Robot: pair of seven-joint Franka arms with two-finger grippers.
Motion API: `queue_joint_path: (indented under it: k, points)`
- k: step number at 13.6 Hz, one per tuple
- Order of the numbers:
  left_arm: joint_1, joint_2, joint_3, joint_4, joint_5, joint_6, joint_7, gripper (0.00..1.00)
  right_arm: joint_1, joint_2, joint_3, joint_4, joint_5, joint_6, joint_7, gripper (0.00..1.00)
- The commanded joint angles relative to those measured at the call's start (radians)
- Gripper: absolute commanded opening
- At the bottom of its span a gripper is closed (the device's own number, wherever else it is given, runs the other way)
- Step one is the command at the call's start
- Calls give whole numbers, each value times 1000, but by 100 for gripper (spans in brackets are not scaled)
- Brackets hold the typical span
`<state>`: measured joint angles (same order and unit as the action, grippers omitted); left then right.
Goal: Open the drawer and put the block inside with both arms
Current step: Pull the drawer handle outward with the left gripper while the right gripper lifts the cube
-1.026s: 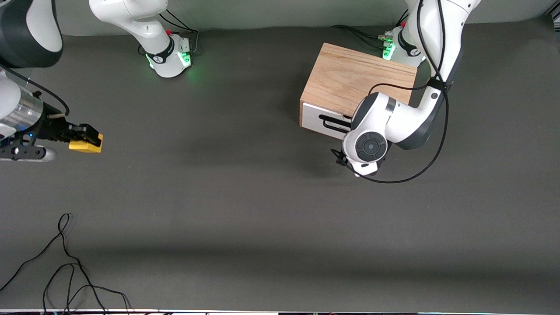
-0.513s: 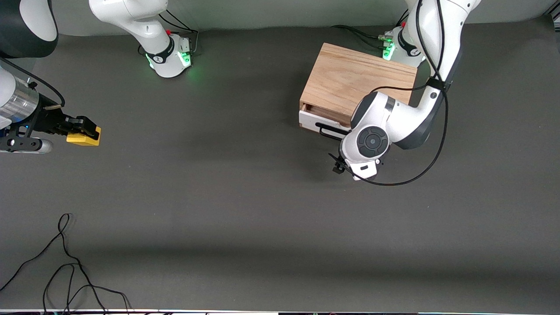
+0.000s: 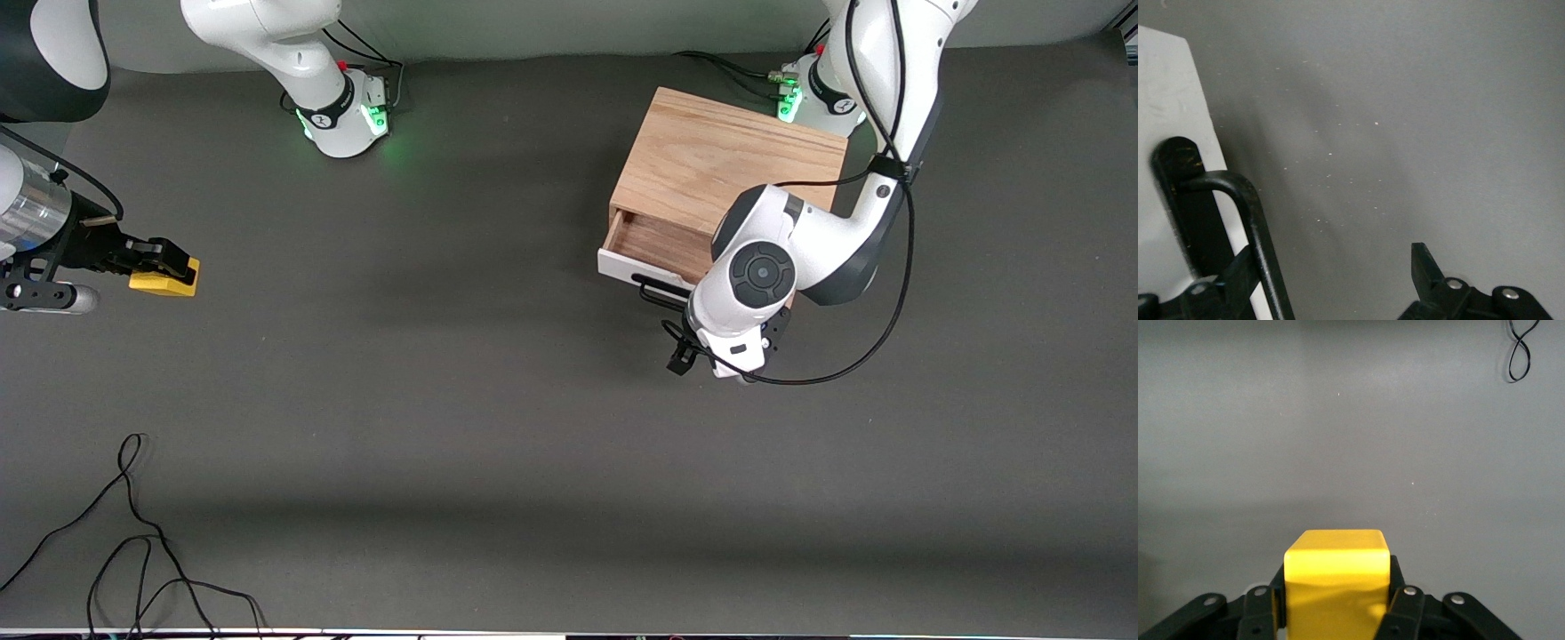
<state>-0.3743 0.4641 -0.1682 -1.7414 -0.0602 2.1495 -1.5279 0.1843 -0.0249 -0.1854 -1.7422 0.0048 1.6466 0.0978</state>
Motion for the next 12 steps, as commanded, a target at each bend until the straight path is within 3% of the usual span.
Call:
queue_joint_path:
  k: [1,5,9,12]
  points:
    - [-20,22,9,36,23,47,9,100,4,-27,-2,-20,-17,1,-39,24]
    - [-17,22,10,49,22,66,68,100,4,-27,-3,-20,-22,7,-113,24]
    - [-8,-2,18,127,23,18,100,100,4,-27,-3,-20,-23,7,-118,24]
    - [24,-7,21,352,37,-245,138,100,4,-27,-3,-20,-23,7,-119,24]
